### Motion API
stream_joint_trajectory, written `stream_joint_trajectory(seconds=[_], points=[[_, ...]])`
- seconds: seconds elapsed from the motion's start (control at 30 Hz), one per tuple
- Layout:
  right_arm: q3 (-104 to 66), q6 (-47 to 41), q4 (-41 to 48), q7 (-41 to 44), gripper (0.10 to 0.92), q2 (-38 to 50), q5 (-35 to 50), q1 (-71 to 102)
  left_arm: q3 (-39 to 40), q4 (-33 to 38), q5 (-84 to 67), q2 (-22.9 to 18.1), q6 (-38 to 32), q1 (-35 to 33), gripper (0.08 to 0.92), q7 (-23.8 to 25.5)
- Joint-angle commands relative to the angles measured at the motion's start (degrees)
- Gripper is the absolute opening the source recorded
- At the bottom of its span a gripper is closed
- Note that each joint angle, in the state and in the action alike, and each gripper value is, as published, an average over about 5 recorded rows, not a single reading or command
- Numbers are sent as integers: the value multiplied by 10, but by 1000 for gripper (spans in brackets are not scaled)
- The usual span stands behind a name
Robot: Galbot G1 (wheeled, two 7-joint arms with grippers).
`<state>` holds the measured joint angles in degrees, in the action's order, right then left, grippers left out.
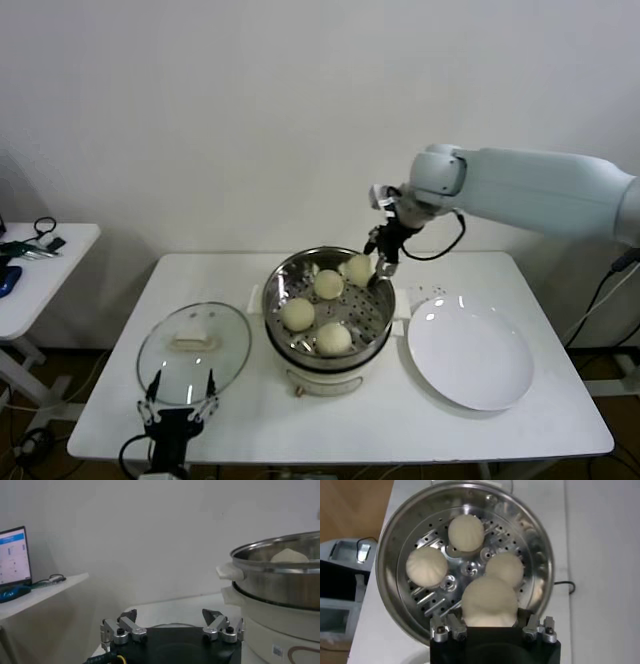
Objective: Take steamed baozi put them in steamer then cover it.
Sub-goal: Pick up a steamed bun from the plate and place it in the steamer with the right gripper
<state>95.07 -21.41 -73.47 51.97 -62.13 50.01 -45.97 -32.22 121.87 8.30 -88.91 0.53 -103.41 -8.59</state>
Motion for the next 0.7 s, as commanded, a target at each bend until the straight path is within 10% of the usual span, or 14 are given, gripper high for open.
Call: stream_joint_trajectory(seconds=[0.03,0.7], points=[[38,-12,6,-24,712,-56,4,30,0,-10,-1,1,-2,6,823,0],[36,2,49,3,726,-72,-39,71,1,-30,-5,2,12,40,823,-1]])
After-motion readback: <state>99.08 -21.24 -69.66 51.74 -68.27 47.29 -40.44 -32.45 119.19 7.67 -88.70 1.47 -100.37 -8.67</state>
